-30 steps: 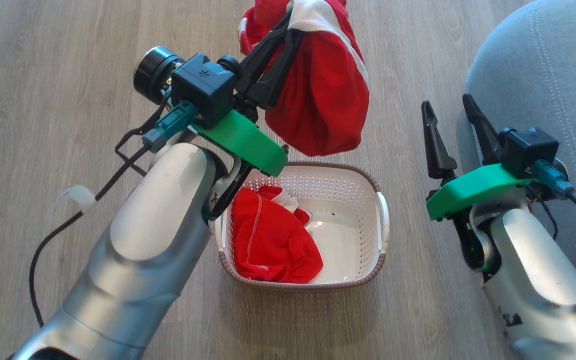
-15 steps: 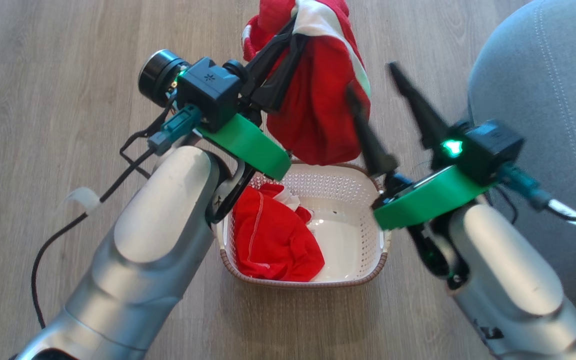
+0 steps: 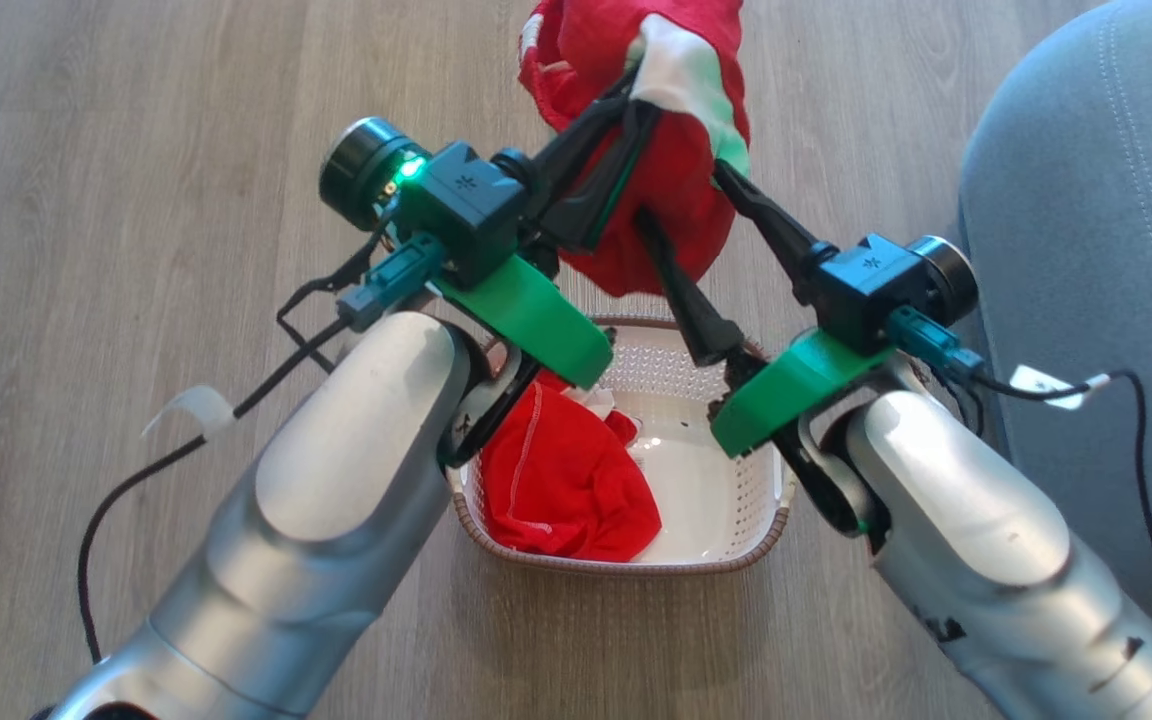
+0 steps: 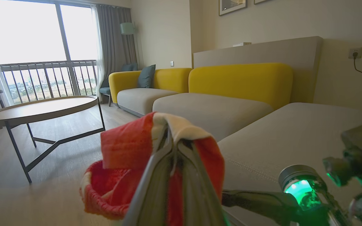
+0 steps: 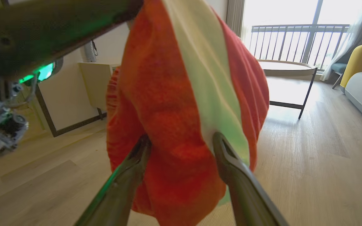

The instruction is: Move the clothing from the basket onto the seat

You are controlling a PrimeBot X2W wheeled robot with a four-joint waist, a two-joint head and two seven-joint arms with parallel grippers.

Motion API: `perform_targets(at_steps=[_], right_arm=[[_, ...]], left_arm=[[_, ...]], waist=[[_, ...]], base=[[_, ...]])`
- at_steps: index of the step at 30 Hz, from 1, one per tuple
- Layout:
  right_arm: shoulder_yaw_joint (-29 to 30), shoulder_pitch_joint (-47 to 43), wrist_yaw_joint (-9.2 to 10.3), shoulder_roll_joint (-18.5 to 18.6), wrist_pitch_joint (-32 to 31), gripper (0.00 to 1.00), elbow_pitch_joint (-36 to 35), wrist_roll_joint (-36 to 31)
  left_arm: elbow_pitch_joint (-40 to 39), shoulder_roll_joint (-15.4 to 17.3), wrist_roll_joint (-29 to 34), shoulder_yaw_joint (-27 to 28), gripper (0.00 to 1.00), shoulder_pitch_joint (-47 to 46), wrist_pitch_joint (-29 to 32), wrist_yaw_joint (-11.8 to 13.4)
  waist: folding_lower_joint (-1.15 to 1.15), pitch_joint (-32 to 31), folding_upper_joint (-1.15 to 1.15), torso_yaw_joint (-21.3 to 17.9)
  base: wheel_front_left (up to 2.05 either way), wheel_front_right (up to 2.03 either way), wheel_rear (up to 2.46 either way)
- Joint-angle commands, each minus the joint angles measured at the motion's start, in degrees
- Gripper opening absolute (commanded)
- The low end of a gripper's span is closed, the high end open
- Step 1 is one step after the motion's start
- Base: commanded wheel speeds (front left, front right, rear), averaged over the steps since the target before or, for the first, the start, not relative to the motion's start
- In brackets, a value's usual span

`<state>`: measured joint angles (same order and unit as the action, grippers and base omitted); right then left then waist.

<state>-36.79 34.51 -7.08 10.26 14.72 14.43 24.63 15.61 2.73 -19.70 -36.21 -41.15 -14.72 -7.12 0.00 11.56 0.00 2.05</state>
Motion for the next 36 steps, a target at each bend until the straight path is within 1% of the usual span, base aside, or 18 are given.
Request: perform_targets(at_steps=[1, 7, 12, 13, 14, 15, 16, 25, 26, 27, 28, 32, 36], right_arm=[[0.19, 1.56, -0.41, -1.53, 0.28, 1.0, -1.09, -0.46], [0.34, 3.65, -0.41, -3.56, 0.28, 1.0, 3.99, -2.3], [0.28, 5.24, -0.41, -4.74, 0.28, 1.0, 7.59, -2.58], [0.31, 5.46, -0.41, -4.92, 0.28, 0.75, 7.96, -2.6], [0.38, 5.65, -0.41, -5.05, 0.28, 0.42, 8.21, -2.59], [0.46, 5.8, -0.41, -5.16, 0.28, 0.12, 8.25, -2.57], [0.52, 5.9, -0.41, -5.22, 0.28, 0.0, 8.23, -2.58], [2.06, 4.18, -0.41, -4.35, 0.28, 0.0, 5.65, -2.27], [2.4, 3.83, -0.41, -4.23, 0.28, 0.0, 5.33, -2.28], [2.77, 3.49, -0.41, -4.12, 0.28, 0.0, 4.99, -2.31], [3.18, 3.1, -0.41, -4.03, 0.28, 0.0, 4.59, -2.33], [5.16, 1.29, -0.41, -3.66, 0.28, 0.0, 2.78, -2.49], [8.5, -1.24, -0.41, -3.06, 0.28, 0.0, 0.05, -2.87]], left_arm=[[-2.37, 0.25, -0.39, 1.72, 0.0, -1.47, -0.28, -0.36], [-3.12, 0.19, -1.07, -0.23, 0.0, -1.1, -0.28, -0.36], [-3.66, 0.17, -1.82, -1.56, 0.0, -0.81, -0.28, -0.36], [-3.77, 0.16, -1.98, -1.76, 0.0, -0.72, -0.28, -0.36], [-3.84, 0.16, -2.16, -1.94, 0.0, -0.6, -0.28, -0.36], [-3.83, 0.16, -2.3, -2.08, 0.0, -0.49, -0.28, -0.36], [-3.8, 0.16, -2.4, -2.16, 0.0, -0.39, -0.28, -0.36], [-3.19, 0.15, -1.73, -1.26, 0.0, 0.37, -0.28, -0.36], [-3.16, 0.15, -1.57, -1.12, 0.25, 0.46, -0.28, -0.36], [-3.08, 0.15, -1.41, -1.05, 0.66, 0.54, -0.28, -0.36], [-2.9, 0.15, -1.21, -1.05, 1.0, 0.61, -0.28, -0.36], [-1.46, 0.16, -1.02, -1.54, 1.0, 0.93, -0.28, -0.36], [1.38, 1.2, -1.77, -3.47, 1.0, 0.92, -0.28, -0.36]], waist=[[0.0, -0.01, 0.0, 0.16], [0.0, -0.12, 0.0, 1.05], [0.0, -0.16, 0.0, 1.7], [0.0, -0.13, 0.0, 1.81], [0.0, -0.09, 0.0, 1.9], [0.0, -0.02, 0.0, 1.99], [0.0, 0.05, 0.0, 2.05], [0.0, 0.87, 0.0, 1.62], [0.0, 0.95, 0.0, 1.49], [0.0, 1.01, 0.0, 1.35], [0.0, 1.06, 0.0, 1.19], [0.0, 1.12, 0.0, 0.51], [0.0, 1.0, 0.0, -0.6]], base=[[0.0, 0.0, 0.0], [0.0, 0.0, 0.0], [0.0, 0.0, 0.0], [0.0, 0.0, 0.0], [0.0, 0.0, 0.0], [0.0, 0.0, 0.0], [0.0, 0.0, 0.0], [0.0, 0.0, 0.0], [0.0, 0.0, 0.0], [0.0, 0.0, 0.0], [0.0, 0.0, 0.0], [0.0, 0.0, 0.0], [0.0, 0.0, 0.0]])
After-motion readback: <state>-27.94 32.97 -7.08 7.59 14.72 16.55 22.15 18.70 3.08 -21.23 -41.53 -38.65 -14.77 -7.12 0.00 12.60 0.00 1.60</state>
